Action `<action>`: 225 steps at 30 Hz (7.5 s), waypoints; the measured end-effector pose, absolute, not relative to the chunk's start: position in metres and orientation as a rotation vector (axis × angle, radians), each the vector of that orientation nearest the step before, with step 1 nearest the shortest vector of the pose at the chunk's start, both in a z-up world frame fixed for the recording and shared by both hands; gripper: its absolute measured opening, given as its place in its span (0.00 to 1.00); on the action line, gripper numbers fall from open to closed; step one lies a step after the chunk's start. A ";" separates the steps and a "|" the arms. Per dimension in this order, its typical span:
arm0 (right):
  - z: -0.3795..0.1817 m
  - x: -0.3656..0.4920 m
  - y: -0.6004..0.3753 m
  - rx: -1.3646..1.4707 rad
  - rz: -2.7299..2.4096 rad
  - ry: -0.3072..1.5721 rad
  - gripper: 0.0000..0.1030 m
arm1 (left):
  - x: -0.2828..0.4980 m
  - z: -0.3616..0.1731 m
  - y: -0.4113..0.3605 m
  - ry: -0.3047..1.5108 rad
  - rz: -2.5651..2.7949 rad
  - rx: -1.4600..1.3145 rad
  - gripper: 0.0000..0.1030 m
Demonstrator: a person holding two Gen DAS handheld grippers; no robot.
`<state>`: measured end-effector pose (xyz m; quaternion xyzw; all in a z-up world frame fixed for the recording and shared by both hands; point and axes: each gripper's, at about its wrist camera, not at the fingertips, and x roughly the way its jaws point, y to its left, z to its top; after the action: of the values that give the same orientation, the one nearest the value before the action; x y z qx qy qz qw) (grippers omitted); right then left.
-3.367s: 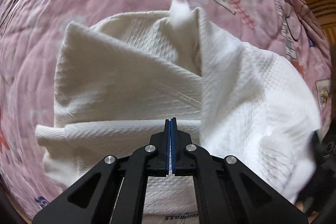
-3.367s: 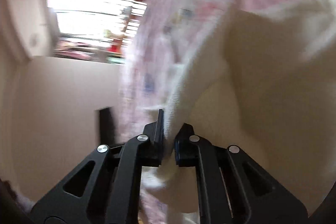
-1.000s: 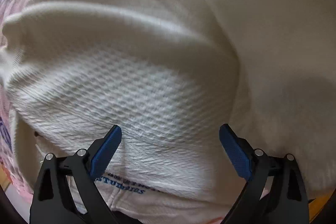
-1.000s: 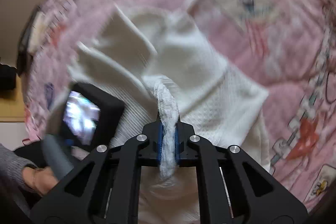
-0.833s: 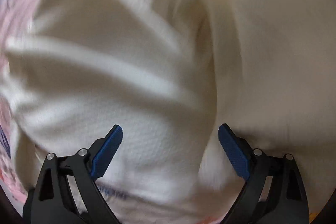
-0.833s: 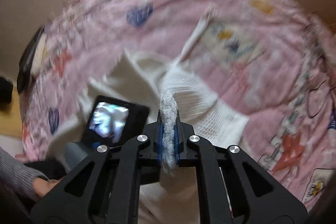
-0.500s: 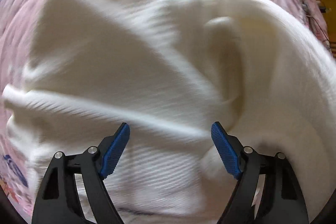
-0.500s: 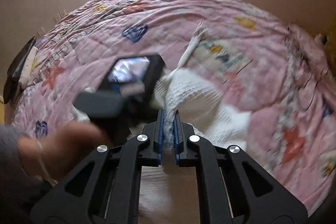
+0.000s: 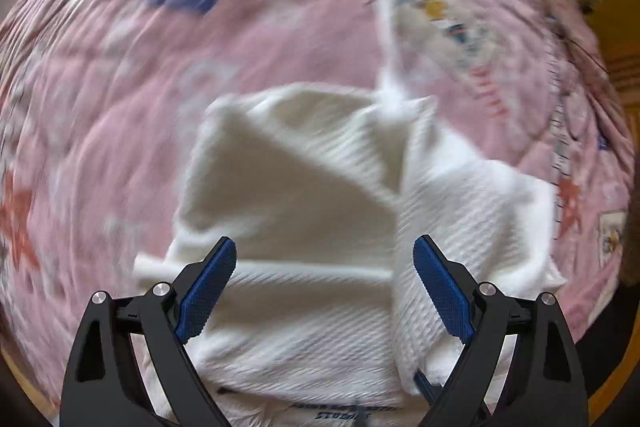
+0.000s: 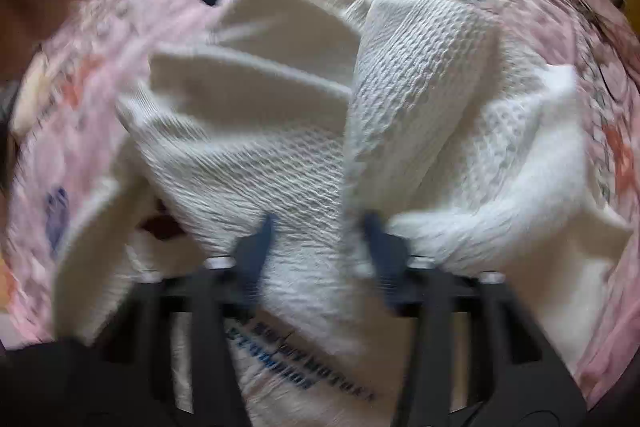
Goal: Fold large clothes
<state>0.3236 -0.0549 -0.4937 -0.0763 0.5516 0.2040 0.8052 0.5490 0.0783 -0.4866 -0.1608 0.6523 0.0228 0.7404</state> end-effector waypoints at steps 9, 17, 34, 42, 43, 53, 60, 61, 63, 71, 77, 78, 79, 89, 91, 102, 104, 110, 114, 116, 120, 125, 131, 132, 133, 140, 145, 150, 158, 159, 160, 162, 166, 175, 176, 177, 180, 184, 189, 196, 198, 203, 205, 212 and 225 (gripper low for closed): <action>-0.419 0.372 -0.153 0.343 0.271 1.010 0.62 | 0.524 -0.512 0.035 1.516 -0.032 -0.234 0.86; -0.526 0.405 -0.166 0.156 -0.002 1.245 0.28 | 0.508 -0.568 0.050 1.530 0.175 -0.256 0.87; -0.505 0.355 -0.158 0.075 -0.039 1.190 0.28 | 0.453 -0.552 0.022 1.465 0.164 0.086 0.92; -0.493 0.366 -0.141 0.141 0.154 1.187 0.28 | 0.434 -0.556 0.013 1.517 0.135 0.084 0.92; -0.502 0.366 -0.138 0.147 0.144 1.225 0.29 | 0.432 -0.558 0.011 1.521 0.127 0.098 0.92; -0.555 0.324 -0.106 -0.096 -0.020 1.188 0.29 | 0.423 -0.576 0.019 1.486 -0.070 0.190 0.93; -0.486 0.320 -0.135 0.162 -0.014 1.179 0.52 | 0.398 -0.531 0.029 1.451 -0.196 0.227 0.92; -0.467 0.307 -0.142 0.211 -0.036 1.143 0.60 | 0.390 -0.523 0.035 1.456 -0.225 0.220 0.92; -0.438 0.281 -0.154 0.287 -0.064 1.086 0.75 | 0.377 -0.512 0.047 1.466 -0.235 0.229 0.92; -0.433 0.159 -0.209 0.611 -0.180 1.140 0.80 | 0.350 -0.487 0.131 1.519 -0.110 0.249 0.92; -0.445 0.069 -0.248 0.685 -0.146 1.138 0.80 | 0.304 -0.467 0.182 1.547 0.121 0.068 0.92; -0.444 0.058 -0.253 0.689 -0.130 1.130 0.80 | 0.296 -0.461 0.184 1.540 0.141 0.037 0.92; -0.443 0.045 -0.259 0.696 -0.102 1.119 0.80 | 0.278 -0.451 0.184 1.517 0.177 0.000 0.92; -0.436 -0.043 -0.311 0.586 0.068 1.187 0.81 | 0.151 -0.414 0.126 1.497 0.183 -0.084 0.92; -0.444 -0.052 -0.318 0.583 0.083 1.216 0.81 | 0.131 -0.420 0.128 1.524 0.166 -0.035 0.92; -0.534 -0.079 -0.328 0.668 0.135 1.379 0.81 | 0.036 -0.487 0.188 1.669 0.054 0.055 0.92; -0.545 -0.078 -0.326 0.675 0.139 1.398 0.81 | 0.025 -0.506 0.199 1.700 0.019 0.033 0.92; -0.575 -0.075 -0.307 0.641 0.127 1.488 0.81 | 0.008 -0.559 0.218 1.768 -0.008 -0.035 0.92; -0.577 -0.073 -0.295 0.548 0.104 1.507 0.82 | 0.007 -0.578 0.217 1.763 -0.036 -0.115 0.92; -0.576 -0.074 -0.296 0.546 0.091 1.498 0.83 | 0.006 -0.587 0.215 1.765 -0.037 -0.149 0.92; -0.579 -0.077 -0.298 0.550 0.086 1.493 0.83 | 0.006 -0.596 0.218 1.757 -0.024 -0.180 0.92; -0.578 -0.077 -0.291 0.539 0.107 1.486 0.87 | 0.001 -0.598 0.217 1.747 -0.039 -0.185 0.92; -0.573 -0.085 -0.284 0.606 0.136 1.410 0.89 | -0.015 -0.595 0.195 1.736 -0.077 -0.283 0.92; -0.572 -0.086 -0.282 0.609 0.145 1.405 0.89 | -0.018 -0.595 0.189 1.740 -0.093 -0.289 0.92; -0.573 -0.088 -0.281 0.619 0.155 1.403 0.89 | -0.021 -0.595 0.184 1.747 -0.106 -0.287 0.92; -0.585 -0.100 -0.273 0.615 0.206 1.458 0.90 | -0.047 -0.601 0.164 1.772 -0.129 -0.376 0.92; -0.591 -0.098 -0.272 0.598 0.215 1.452 0.93 | -0.043 -0.592 0.170 1.752 -0.067 -0.410 0.80; -0.592 -0.096 -0.270 0.567 0.227 1.458 0.95 | -0.036 -0.574 0.196 1.706 -0.052 -0.365 0.83; -0.592 -0.098 -0.272 0.580 0.197 1.453 0.95 | -0.015 -0.585 0.210 1.747 -0.083 -0.289 0.86; -0.592 -0.098 -0.272 0.582 0.193 1.455 0.95 | -0.014 -0.584 0.207 1.742 -0.094 -0.304 0.86; -0.590 -0.098 -0.271 0.583 0.194 1.452 0.95 | -0.014 -0.583 0.204 1.735 -0.109 -0.334 0.86; -0.587 -0.100 -0.269 0.573 0.192 1.428 0.95 | -0.015 -0.583 0.198 1.726 -0.145 -0.438 0.86; -0.590 -0.105 -0.260 0.491 0.190 1.432 0.95 | -0.017 -0.586 0.178 1.727 -0.178 -0.386 0.86; -0.596 -0.099 -0.244 0.381 0.149 1.461 0.95 | -0.010 -0.579 0.149 1.718 -0.181 -0.374 0.62; -0.595 -0.099 -0.243 0.383 0.138 1.461 0.95 | -0.008 -0.576 0.151 1.719 -0.184 -0.343 0.57; -0.593 -0.099 -0.242 0.384 0.126 1.463 0.93 | -0.007 -0.576 0.148 1.720 -0.182 -0.302 0.43; -0.588 -0.096 -0.239 0.359 0.096 1.488 0.74 | -0.008 -0.578 0.148 1.729 -0.154 -0.237 0.23; -0.568 -0.096 -0.239 0.377 0.097 1.483 0.38 | -0.001 -0.572 0.169 1.727 -0.147 -0.257 0.17; -0.542 -0.086 -0.217 0.365 0.188 1.474 0.18 | 0.006 -0.545 0.164 1.693 -0.207 -0.252 0.15; -0.487 -0.062 -0.229 0.582 0.279 1.323 0.16 | 0.023 -0.484 0.163 1.580 -0.166 -0.379 0.15; -0.473 -0.053 -0.238 0.637 0.302 1.283 0.16 | 0.026 -0.472 0.168 1.541 -0.140 -0.387 0.15; -0.439 -0.032 -0.265 0.681 0.356 1.197 0.16 | 0.043 -0.437 0.169 1.438 -0.025 -0.429 0.14; -0.426 -0.026 -0.279 0.693 0.373 1.157 0.16 | 0.057 -0.419 0.172 1.393 0.013 -0.433 0.14; -0.371 0.016 -0.328 0.779 0.384 1.014 0.10 | 0.110 -0.363 0.161 1.288 0.060 -0.367 0.09; -0.380 0.086 -0.330 0.939 0.321 0.993 0.09 | 0.209 -0.376 0.134 1.274 -0.001 -0.270 0.08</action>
<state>0.0857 -0.3299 -0.3803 0.4318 0.4565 0.1476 0.7637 0.2092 0.1344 -0.3758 -0.1258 0.5928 -0.0004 0.7954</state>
